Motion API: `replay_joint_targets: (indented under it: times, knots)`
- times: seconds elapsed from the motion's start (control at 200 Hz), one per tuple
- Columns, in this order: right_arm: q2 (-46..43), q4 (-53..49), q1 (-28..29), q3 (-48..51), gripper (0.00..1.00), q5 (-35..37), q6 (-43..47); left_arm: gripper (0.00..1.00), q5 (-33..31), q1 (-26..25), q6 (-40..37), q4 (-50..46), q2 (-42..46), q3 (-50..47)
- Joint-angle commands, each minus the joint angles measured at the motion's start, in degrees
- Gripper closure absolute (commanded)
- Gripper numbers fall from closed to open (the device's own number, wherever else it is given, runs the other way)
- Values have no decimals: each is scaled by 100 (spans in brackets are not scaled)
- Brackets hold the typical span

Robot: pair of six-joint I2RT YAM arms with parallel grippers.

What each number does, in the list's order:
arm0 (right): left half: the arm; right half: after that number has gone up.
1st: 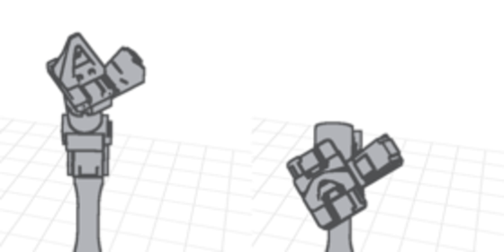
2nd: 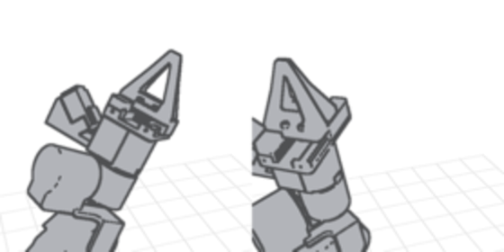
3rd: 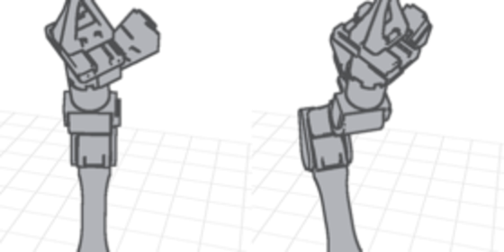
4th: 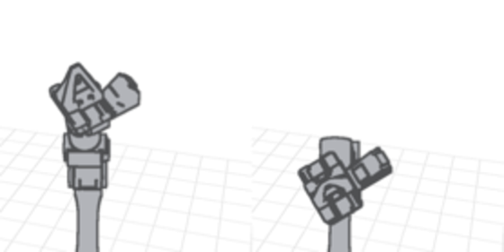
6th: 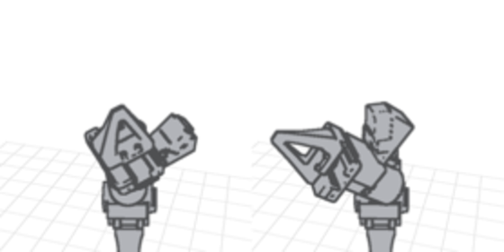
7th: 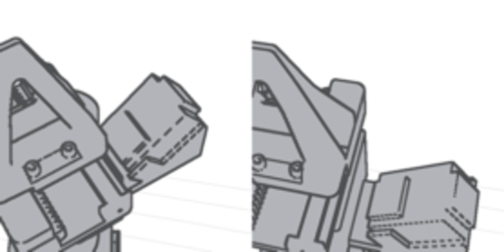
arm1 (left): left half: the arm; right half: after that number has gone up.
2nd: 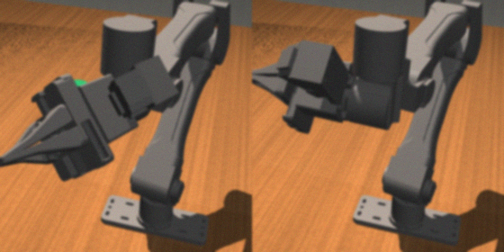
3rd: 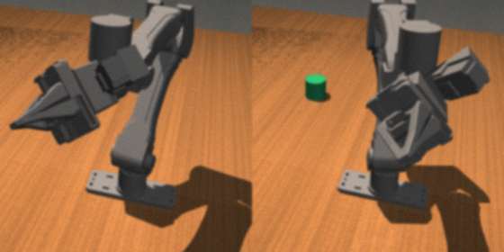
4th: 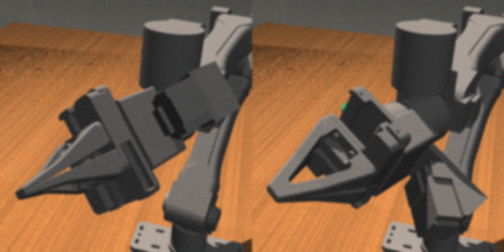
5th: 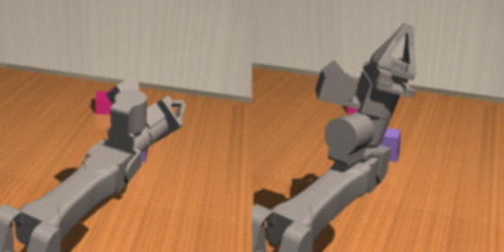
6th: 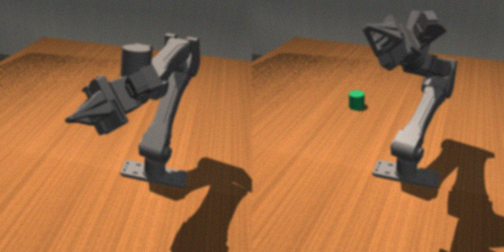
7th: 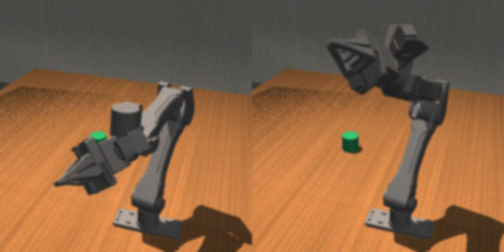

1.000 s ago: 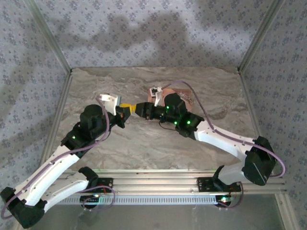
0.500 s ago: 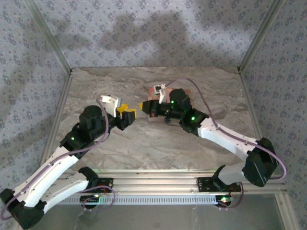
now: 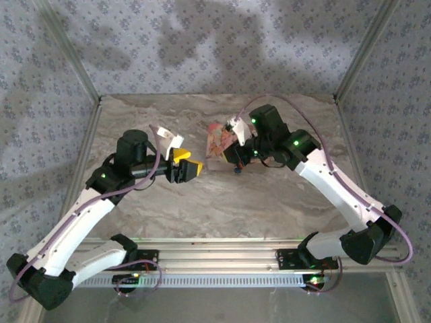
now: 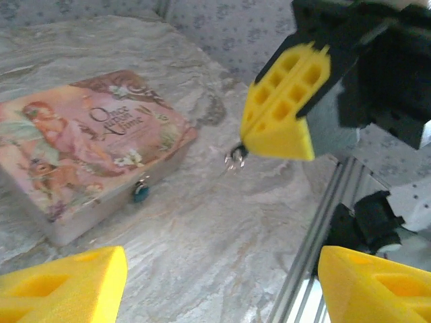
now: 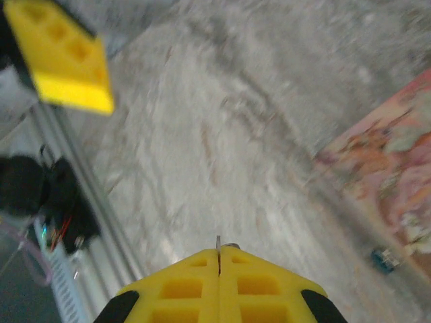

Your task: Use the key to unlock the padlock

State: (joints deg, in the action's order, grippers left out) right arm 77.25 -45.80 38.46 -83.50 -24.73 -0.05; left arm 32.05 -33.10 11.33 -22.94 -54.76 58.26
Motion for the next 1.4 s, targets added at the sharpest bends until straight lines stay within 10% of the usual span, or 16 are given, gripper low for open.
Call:
replay_joint_targets:
  times: [0.0,0.315,1.184,1.399]
  knots:
    - [-123,-687,67,-49,100,-846,691,25,864,32,-289,711,207,-143]
    - [-286,-604,205,18,100,-1501,606,32,2464,120,-51,1139,-416,-96]
    - [-367,42,249,229,100,-1799,165,55,2438,-248,-25,1195,-991,-210]
    - [-313,165,250,299,100,-1856,61,86,2523,-260,4,1222,-1018,-179]
